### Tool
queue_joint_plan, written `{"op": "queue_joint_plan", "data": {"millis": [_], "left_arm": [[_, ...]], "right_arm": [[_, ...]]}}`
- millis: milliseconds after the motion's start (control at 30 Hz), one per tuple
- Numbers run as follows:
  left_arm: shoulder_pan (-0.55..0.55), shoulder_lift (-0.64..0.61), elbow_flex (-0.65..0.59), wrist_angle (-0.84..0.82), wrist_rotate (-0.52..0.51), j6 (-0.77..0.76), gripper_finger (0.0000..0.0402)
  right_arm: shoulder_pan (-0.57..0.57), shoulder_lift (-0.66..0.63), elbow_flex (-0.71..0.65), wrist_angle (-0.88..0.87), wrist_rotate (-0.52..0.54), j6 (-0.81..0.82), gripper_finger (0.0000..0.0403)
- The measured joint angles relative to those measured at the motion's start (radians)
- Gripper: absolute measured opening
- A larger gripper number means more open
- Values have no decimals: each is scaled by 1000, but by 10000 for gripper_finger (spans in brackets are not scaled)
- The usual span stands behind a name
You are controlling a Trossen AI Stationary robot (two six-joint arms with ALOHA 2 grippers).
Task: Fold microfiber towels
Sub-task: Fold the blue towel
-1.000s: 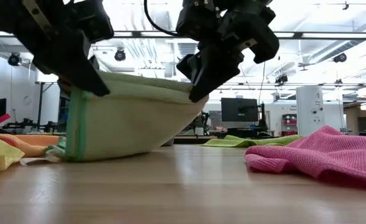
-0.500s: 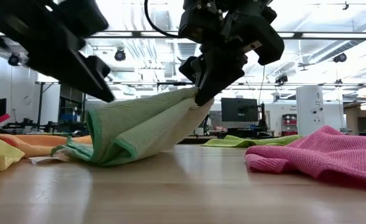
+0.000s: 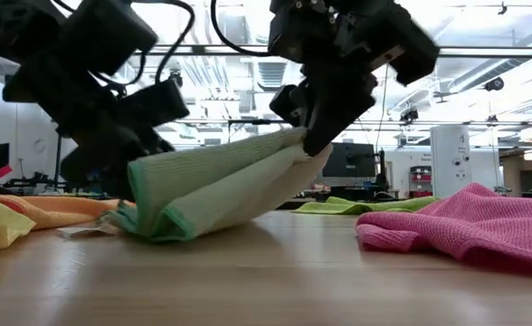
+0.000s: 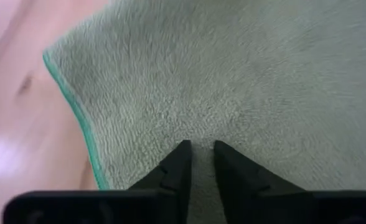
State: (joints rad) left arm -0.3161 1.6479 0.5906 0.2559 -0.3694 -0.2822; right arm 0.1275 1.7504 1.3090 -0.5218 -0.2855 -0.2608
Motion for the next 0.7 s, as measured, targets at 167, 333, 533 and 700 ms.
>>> {"op": "queue_joint_plan", "data": {"millis": [167, 333, 533, 700], "left_arm": [[0, 52, 40, 49, 91, -8, 17], [-10, 67, 80, 48, 177, 1, 1], [-13, 67, 80, 49, 179, 1, 0], [-13, 67, 78, 49, 178, 1, 0]], "right_arm": [[14, -2, 9, 10, -10, 39, 13], [2, -2, 36, 32, -3, 60, 13], [-49, 5, 57, 80, -2, 60, 13], [-98, 59, 58, 131, -2, 60, 13]]}}
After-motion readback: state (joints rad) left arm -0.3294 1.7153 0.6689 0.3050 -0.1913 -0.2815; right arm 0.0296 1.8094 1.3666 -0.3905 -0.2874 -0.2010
